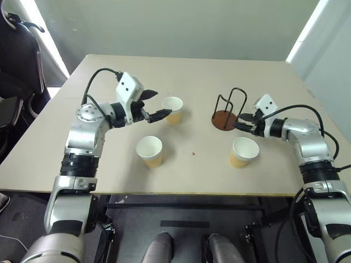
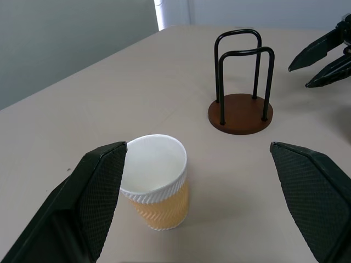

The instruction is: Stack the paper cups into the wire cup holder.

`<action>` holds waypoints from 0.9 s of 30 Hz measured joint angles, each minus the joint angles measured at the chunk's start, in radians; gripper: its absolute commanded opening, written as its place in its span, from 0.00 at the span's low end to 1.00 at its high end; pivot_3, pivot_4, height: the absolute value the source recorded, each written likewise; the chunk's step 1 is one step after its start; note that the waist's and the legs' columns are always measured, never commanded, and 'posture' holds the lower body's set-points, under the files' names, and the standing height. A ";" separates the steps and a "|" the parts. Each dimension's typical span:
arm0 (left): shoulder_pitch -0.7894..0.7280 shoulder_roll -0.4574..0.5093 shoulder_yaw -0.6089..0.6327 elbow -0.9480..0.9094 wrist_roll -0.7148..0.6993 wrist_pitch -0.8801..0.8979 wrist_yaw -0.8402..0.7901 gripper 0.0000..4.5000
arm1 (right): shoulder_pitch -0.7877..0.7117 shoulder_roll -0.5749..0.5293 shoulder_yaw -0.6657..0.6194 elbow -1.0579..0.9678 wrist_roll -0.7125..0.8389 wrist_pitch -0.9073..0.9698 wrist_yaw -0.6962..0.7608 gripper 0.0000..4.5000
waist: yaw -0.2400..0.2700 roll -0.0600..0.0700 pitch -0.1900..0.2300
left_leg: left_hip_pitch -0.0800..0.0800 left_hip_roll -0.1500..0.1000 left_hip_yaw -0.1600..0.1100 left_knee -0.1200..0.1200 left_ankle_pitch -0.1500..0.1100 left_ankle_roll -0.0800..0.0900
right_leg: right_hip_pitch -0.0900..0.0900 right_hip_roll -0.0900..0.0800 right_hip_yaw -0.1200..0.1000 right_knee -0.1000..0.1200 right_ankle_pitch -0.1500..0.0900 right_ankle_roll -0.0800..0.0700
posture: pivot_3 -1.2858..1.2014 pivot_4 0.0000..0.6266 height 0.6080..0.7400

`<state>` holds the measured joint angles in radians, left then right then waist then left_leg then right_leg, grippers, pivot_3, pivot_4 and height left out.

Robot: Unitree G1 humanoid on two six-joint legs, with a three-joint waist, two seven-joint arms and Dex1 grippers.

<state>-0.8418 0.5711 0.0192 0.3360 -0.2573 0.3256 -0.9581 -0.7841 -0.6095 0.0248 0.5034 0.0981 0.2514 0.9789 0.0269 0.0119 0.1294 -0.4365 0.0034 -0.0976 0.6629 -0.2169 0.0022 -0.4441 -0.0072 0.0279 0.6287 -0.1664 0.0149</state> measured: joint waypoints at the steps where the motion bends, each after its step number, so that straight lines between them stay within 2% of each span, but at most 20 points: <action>1: 0.000 0.000 0.000 0.000 0.000 0.000 0.000 1.00 | 0.000 0.000 0.000 0.001 -0.003 -0.002 0.000 0.44 | 0.000 0.000 0.000 | 0.000 0.000 0.000 0.000 0.000 0.000 | 0.000 0.000 0.000 0.000 0.000 0.000 | 0.52 0.24 1.00; 10: 0.004 0.000 0.004 -0.001 0.000 0.000 0.005 1.00 | -0.014 -0.002 0.000 0.037 -0.015 -0.010 0.016 0.44 | 0.000 0.000 0.000 | 0.000 0.000 0.000 0.000 0.000 0.000 | 0.000 0.000 0.000 0.000 0.000 0.000 | 0.52 0.24 1.00; 13: 0.012 0.000 0.005 -0.002 0.000 0.000 0.006 1.00 | -0.026 -0.002 -0.001 0.043 -0.012 0.000 0.026 0.55 | -0.001 0.000 0.000 | 0.000 0.000 0.000 0.000 0.000 0.000 | 0.000 0.000 0.000 0.000 0.000 0.000 | 0.52 0.24 1.00; 19: 0.018 0.000 0.007 -0.002 0.000 0.000 0.008 1.00 | -0.052 -0.001 -0.004 0.047 -0.004 0.002 0.013 1.00 | 0.000 0.000 0.000 | 0.000 0.000 0.000 0.000 0.000 0.000 | 0.000 0.000 0.000 0.000 0.000 0.000 | 0.52 0.24 1.00; 27: 0.018 0.000 0.007 -0.002 0.000 0.000 0.008 1.00 | -0.060 0.002 -0.004 0.064 -0.003 -0.006 0.001 1.00 | 0.000 0.000 0.000 | 0.000 0.000 0.000 0.000 0.000 0.000 | 0.000 0.000 0.000 0.000 0.000 0.000 | 0.52 0.24 1.00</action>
<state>-0.8235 0.5713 0.0267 0.3342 -0.2571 0.3251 -0.9497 -0.8444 -0.6072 0.0211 0.5671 0.0951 0.2458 0.9799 0.0266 0.0119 0.1294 -0.4365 0.0034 -0.0976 0.6628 -0.2169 0.0022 -0.4441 -0.0072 0.0279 0.6287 -0.1665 0.0149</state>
